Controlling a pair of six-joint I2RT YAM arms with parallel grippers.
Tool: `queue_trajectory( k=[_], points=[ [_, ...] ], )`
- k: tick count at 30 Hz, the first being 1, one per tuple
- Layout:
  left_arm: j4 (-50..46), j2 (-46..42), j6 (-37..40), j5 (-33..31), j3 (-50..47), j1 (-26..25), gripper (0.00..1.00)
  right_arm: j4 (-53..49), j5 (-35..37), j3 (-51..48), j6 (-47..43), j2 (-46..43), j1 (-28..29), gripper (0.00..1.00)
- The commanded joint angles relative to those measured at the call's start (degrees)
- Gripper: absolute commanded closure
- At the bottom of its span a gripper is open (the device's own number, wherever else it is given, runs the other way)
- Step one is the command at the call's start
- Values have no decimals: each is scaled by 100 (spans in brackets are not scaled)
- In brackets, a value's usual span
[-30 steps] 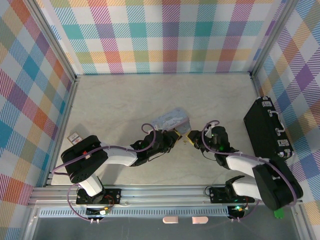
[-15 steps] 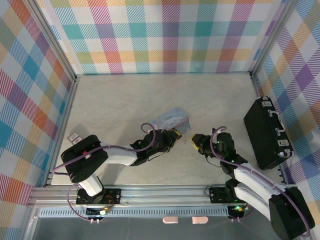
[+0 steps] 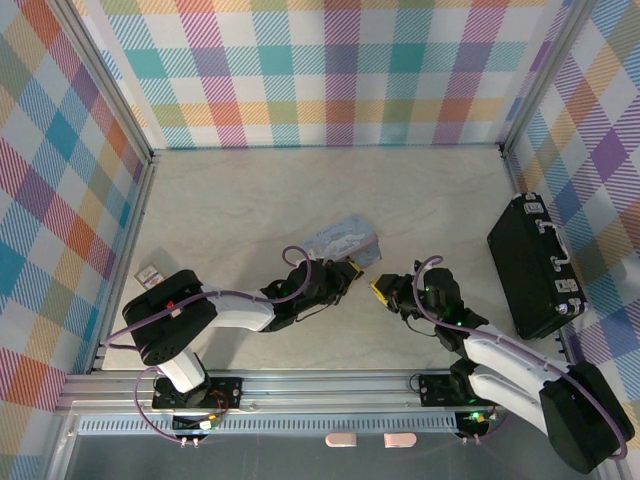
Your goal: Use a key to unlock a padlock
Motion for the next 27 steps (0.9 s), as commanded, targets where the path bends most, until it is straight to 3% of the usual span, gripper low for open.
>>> queue_trajectory(
  k=[1,27],
  points=[
    [496,66,-28,103,19,-4,100,223,105,64,60,11,32,80],
    [630,322,-93,217,246,-287,100,463,105,136,104,352,137,94]
  ],
)
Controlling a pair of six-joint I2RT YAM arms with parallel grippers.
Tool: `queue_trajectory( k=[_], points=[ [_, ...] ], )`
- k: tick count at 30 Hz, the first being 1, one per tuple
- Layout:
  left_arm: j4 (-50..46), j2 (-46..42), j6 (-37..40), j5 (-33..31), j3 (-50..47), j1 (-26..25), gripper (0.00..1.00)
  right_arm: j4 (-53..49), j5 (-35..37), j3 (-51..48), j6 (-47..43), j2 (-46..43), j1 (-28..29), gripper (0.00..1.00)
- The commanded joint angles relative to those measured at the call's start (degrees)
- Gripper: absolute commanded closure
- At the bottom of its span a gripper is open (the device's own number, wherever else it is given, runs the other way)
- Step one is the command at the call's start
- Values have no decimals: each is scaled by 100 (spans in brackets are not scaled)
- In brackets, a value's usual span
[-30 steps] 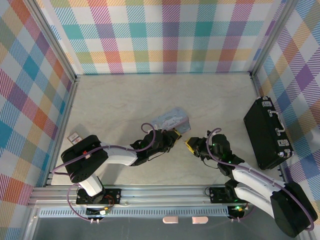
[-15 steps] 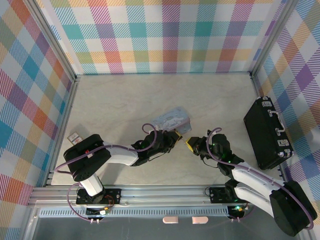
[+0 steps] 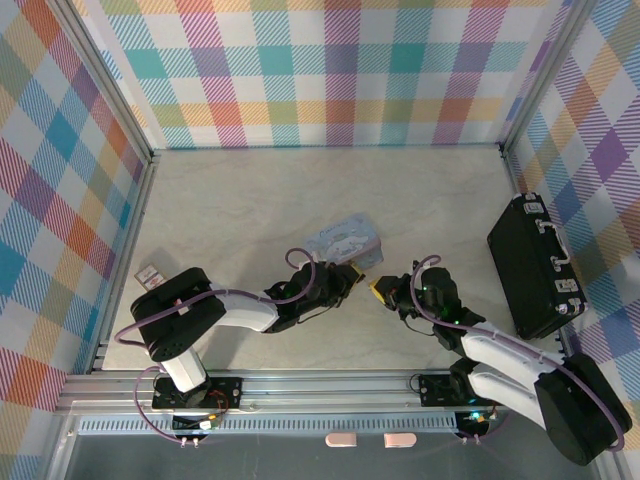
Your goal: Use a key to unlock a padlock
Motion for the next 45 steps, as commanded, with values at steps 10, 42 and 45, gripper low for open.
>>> queue_trajectory(
  k=[10,42,45],
  points=[
    [376,104,-73,260,381,-327,100,279,123,235,-38,275,66,94],
    [-2898,-1367,750,259,-50,437,100,1064,3246,-115,-8082,98,3407,61],
    [-3108,-1551,810,258,-56,437,100,1819,3402,-22,-8415,787,3509,60]
  ],
)
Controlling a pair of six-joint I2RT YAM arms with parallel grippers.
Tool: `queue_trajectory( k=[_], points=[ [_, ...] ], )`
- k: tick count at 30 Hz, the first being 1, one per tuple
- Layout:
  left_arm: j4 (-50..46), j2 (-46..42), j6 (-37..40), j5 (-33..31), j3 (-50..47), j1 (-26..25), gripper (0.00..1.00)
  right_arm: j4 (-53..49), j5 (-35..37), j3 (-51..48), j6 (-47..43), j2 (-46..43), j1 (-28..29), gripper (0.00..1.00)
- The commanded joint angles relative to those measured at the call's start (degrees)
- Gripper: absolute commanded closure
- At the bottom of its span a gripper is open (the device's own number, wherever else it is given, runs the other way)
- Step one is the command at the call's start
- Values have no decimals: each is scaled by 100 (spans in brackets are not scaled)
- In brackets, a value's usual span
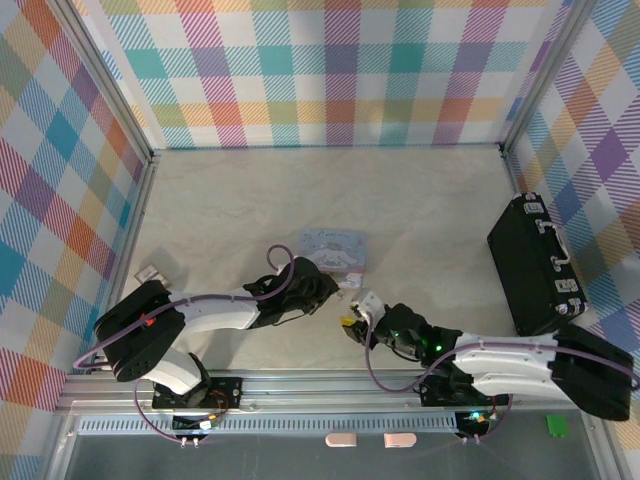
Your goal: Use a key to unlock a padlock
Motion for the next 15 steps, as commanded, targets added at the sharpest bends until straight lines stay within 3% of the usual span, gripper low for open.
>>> queue_trajectory(
  k=[1,10,15],
  points=[
    [-180,-337,168,77,-20,31,100,1368,449,156,-903,590,102,60],
    [115,-387,81,209,-223,22,100,2270,857,360,-1382,1628,104,61],
    [158,-378,71,236,-236,13,100,2331,862,421,-1323,1952,104,69]
  ],
)
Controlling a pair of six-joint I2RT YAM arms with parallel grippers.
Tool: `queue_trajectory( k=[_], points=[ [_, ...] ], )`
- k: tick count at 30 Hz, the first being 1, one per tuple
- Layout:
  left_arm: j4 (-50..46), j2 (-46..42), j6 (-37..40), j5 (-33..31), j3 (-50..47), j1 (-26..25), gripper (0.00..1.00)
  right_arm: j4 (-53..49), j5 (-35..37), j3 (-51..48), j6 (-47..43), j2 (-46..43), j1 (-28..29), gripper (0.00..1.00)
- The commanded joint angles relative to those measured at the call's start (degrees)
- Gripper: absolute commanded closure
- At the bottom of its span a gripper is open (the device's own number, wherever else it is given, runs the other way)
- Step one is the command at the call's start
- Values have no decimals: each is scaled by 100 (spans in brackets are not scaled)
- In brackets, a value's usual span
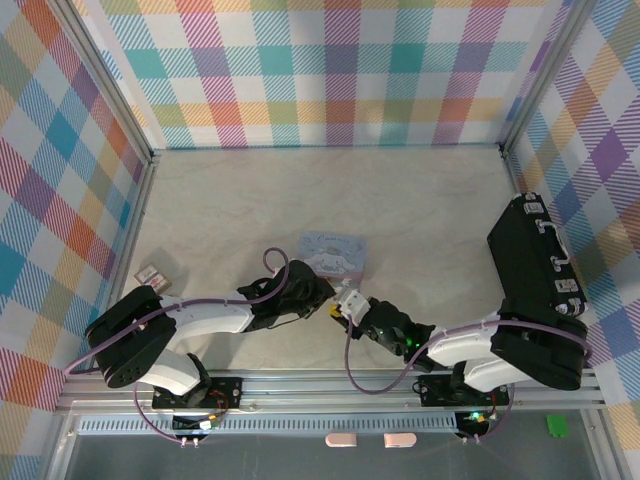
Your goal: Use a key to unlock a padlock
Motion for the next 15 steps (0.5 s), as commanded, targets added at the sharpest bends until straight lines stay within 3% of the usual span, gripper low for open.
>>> queue_trajectory(
  k=[1,10,15],
  points=[
    [265,-131,1,89,-9,5,100,356,129,147,-79,223,27,71],
    [362,-56,-34,123,0,-13,100,857,498,148,-1,799,27,70],
    [335,-90,-51,124,-31,-33,100,592,502,302,187,852,27,76]
  ],
)
